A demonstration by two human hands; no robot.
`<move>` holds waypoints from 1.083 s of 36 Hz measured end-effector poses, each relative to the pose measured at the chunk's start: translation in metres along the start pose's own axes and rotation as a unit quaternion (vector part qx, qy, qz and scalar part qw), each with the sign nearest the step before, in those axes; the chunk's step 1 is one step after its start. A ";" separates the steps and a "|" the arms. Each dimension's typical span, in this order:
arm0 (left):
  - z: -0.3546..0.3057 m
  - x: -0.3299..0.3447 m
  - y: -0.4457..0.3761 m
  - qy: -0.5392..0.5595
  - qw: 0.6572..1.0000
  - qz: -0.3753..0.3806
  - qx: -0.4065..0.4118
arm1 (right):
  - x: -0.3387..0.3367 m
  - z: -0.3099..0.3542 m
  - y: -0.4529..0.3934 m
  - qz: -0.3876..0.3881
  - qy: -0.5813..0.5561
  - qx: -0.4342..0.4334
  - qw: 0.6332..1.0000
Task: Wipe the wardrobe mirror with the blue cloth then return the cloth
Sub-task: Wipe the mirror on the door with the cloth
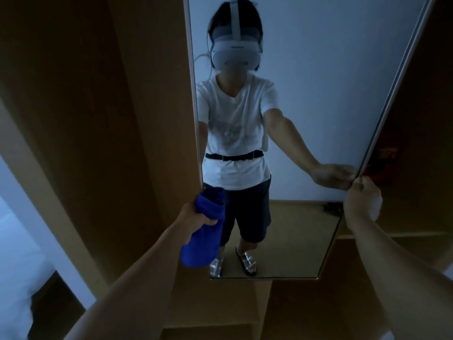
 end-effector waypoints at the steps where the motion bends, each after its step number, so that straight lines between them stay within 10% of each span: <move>1: -0.013 -0.001 0.004 0.007 1.000 -0.002 0.015 | 0.000 0.000 -0.001 0.013 0.003 0.007 1.000; 14: -0.180 -0.019 0.062 0.088 0.976 -0.095 0.173 | -0.004 0.023 0.003 0.180 0.100 0.006 0.978; 24: -0.196 -0.029 0.157 0.164 0.902 -0.297 0.265 | -0.040 0.124 0.056 0.032 0.132 -0.227 0.964; 30: -0.185 0.009 0.183 0.095 0.900 -0.338 0.257 | 0.010 0.166 0.092 0.266 -0.010 -0.221 0.938; 35: -0.186 0.059 0.171 0.126 0.940 -0.200 0.245 | 0.060 0.176 0.151 0.557 -0.275 -0.046 0.782; 39: -0.175 0.108 0.155 0.245 0.962 -0.037 0.111 | 0.055 0.161 0.162 0.622 -0.375 0.017 0.687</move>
Point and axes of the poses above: each hand's wrist, its own y-axis away from the middle knuckle, its own x-axis out of the palm, z = x × y, the point moved 9 cm from there along -y, towards the middle knuckle, and after that the axes turned 12 degrees about z, right-handed, at the moved point
